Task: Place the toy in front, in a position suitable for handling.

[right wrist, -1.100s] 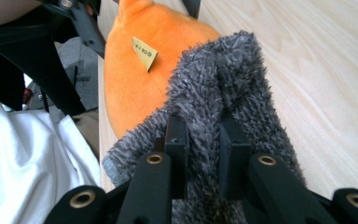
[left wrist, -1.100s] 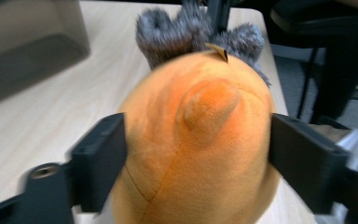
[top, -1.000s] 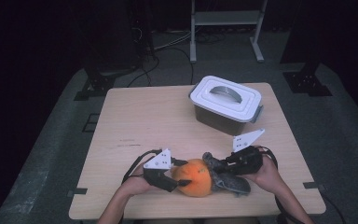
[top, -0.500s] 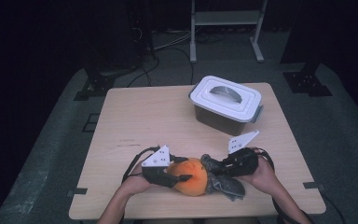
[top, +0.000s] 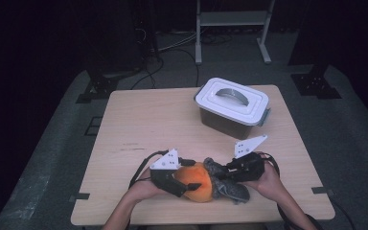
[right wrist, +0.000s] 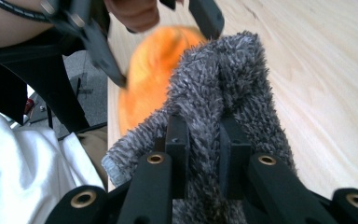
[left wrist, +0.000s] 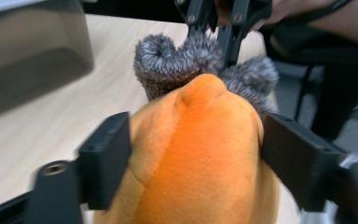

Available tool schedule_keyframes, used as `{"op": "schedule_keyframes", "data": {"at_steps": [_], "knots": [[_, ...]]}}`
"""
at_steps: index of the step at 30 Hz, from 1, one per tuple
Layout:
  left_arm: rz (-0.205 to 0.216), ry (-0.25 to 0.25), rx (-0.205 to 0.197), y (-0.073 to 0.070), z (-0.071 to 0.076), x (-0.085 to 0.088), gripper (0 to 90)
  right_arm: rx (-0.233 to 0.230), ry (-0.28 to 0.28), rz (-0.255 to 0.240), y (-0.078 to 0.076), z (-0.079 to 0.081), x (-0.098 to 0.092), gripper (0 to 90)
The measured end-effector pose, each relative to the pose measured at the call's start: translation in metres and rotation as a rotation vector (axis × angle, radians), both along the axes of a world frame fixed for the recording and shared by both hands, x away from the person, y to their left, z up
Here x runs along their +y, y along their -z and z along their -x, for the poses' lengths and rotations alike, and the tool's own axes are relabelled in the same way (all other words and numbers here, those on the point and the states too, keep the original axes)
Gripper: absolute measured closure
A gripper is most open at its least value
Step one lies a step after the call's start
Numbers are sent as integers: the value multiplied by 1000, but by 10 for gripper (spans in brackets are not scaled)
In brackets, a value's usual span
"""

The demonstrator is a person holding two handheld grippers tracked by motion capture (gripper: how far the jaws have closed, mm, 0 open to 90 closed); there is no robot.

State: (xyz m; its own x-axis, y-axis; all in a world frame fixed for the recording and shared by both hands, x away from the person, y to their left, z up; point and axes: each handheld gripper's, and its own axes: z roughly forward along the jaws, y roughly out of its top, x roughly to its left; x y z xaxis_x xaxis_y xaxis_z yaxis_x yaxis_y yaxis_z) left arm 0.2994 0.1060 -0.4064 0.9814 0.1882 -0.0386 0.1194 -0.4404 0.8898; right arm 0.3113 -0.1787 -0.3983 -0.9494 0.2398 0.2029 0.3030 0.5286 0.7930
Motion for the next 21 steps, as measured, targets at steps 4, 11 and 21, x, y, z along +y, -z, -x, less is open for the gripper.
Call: {"op": "schedule_keyframes", "data": {"at_steps": [4,11,21], "knots": [[-4,-9,32,5,-5,7,169,18,16,13,7,-3,-5,762],[-14,7,15,7,-4,10,369,22,29,31,8,-6,-8,762],[-32,-54,-40,-8,3,0,454,-56,-2,-82,-21,9,0,756]]}}
